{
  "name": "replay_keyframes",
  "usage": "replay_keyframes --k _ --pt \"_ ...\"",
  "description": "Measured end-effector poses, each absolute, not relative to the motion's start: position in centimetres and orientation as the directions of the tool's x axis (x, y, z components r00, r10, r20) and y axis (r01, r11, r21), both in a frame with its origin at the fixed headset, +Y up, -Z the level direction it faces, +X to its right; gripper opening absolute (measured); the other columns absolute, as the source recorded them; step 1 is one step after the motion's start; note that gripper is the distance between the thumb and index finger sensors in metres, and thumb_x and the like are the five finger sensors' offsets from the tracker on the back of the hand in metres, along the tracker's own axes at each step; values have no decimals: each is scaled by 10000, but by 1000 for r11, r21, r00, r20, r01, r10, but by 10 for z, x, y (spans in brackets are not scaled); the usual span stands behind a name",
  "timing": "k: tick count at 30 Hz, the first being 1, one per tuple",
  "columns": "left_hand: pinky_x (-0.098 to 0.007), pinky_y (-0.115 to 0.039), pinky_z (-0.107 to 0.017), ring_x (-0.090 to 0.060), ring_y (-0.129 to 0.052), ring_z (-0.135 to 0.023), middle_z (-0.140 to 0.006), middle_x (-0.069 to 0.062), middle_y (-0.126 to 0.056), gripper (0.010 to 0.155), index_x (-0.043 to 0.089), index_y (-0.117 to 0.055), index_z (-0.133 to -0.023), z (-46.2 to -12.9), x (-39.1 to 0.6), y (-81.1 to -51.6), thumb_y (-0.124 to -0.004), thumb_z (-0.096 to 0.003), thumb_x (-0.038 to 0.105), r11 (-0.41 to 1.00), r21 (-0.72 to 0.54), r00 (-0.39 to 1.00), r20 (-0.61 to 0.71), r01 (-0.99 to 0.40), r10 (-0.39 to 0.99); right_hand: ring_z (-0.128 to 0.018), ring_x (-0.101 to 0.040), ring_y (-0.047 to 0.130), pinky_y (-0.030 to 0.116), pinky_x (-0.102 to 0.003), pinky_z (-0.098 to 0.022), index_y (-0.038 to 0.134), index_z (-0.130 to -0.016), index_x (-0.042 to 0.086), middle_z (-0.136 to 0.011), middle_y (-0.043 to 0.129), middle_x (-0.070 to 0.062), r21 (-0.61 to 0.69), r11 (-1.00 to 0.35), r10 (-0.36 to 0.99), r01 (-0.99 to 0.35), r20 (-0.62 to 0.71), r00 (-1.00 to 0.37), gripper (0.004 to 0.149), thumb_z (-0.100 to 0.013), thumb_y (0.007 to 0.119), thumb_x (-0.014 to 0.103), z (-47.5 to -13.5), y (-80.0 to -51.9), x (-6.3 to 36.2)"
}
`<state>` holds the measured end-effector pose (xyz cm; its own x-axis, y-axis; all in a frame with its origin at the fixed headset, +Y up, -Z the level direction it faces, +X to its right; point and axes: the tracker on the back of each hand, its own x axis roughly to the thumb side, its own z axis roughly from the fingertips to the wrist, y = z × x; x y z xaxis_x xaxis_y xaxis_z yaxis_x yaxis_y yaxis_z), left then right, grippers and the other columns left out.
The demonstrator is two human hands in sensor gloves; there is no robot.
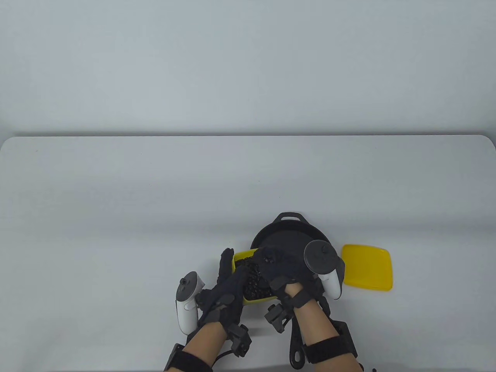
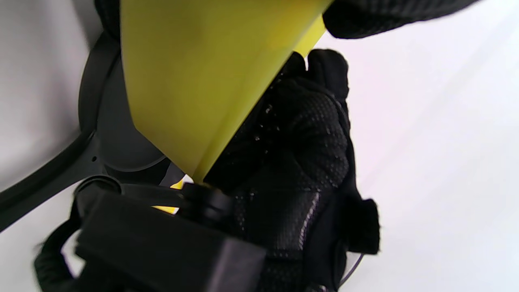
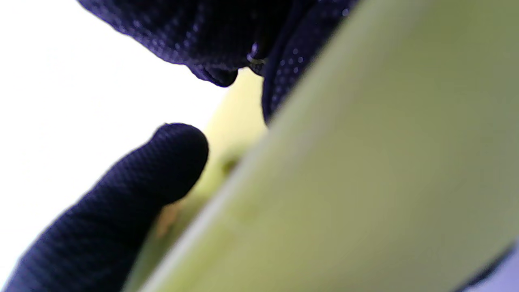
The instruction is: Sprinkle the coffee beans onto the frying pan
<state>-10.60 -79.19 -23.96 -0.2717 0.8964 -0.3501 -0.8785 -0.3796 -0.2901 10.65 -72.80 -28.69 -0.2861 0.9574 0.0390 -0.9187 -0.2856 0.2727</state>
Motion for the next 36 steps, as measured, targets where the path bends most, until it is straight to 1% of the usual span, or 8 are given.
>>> replay_keyframes --k 3,14,18,23,26,29,32,36 --pt "-489 -712 -650 -454 -668 -882 -1019 -216 -357 764 434 -33 -1041 -239 -105 -792 -627 -585 580 -391 -294 -280 -355 -872 892 -573 -394 921 968 -250 -322 797 -831 171 -895 707 -207 262 -237 971 -936 30 -238 310 -521 807 152 -286 -728 110" --pt "-490 -707 -656 -455 -658 -890 -1021 -218 -347 767 428 -22 -1037 -241 -109 -795 -620 -584 586 -408 -274 -298 -364 -871 882 -569 -392 922 966 -248 -321 793 -834 166 -894 701 -214 241 -160 987 -957 20 -160 310 -524 802 153 -288 -725 119" --pt "-489 -705 -659 -453 -656 -893 -1022 -217 -344 767 426 -19 -1036 -243 -113 -797 -618 -584 586 -417 -251 -314 -363 -874 877 -568 -392 921 966 -247 -320 793 -832 165 -892 702 -215 198 -103 995 -975 19 -101 310 -523 802 153 -291 -723 131" --pt "-491 -701 -662 -455 -650 -895 -1023 -217 -336 772 426 -9 -1033 -245 -122 -798 -616 -584 586 -410 -211 -324 -350 -887 879 -566 -394 921 965 -248 -319 793 -832 164 -892 700 -216 99 -44 999 -994 -4 -44 309 -523 801 153 -294 -726 162" --pt "-487 -700 -666 -450 -649 -899 -1024 -213 -335 770 428 -6 -1031 -246 -126 -798 -613 -584 588 -418 -185 -342 -338 -889 877 -565 -393 921 965 -248 -319 793 -831 164 -891 700 -217 33 -65 996 -997 -51 -67 309 -522 801 152 -296 -737 182" --pt "-485 -699 -669 -447 -648 -903 -1026 -211 -334 769 430 -5 -1029 -246 -128 -800 -611 -584 589 -410 -172 -337 -337 -896 879 -555 -404 919 963 -256 -311 798 -827 152 -884 701 -230 1 -123 982 -992 -147 -122 310 -517 803 144 -299 -757 192" --pt "-486 -696 -671 -448 -643 -905 -1027 -210 -329 771 430 -4 -1030 -246 -128 -801 -612 -585 589 -403 -174 -328 -345 -899 879 -556 -414 914 957 -268 -314 797 -824 141 -884 694 -245 20 -243 946 -970 -214 -242 312 -512 799 138 -303 -769 192" --pt "-488 -695 -671 -450 -644 -903 -1027 -212 -330 771 428 -5 -1032 -246 -128 -800 -612 -585 590 -406 -181 -329 -346 -896 879 -566 -437 905 946 -292 -331 773 -850 108 -898 669 -276 76 -368 891 -927 -258 -374 342 -509 789 132 -306 -777 189"
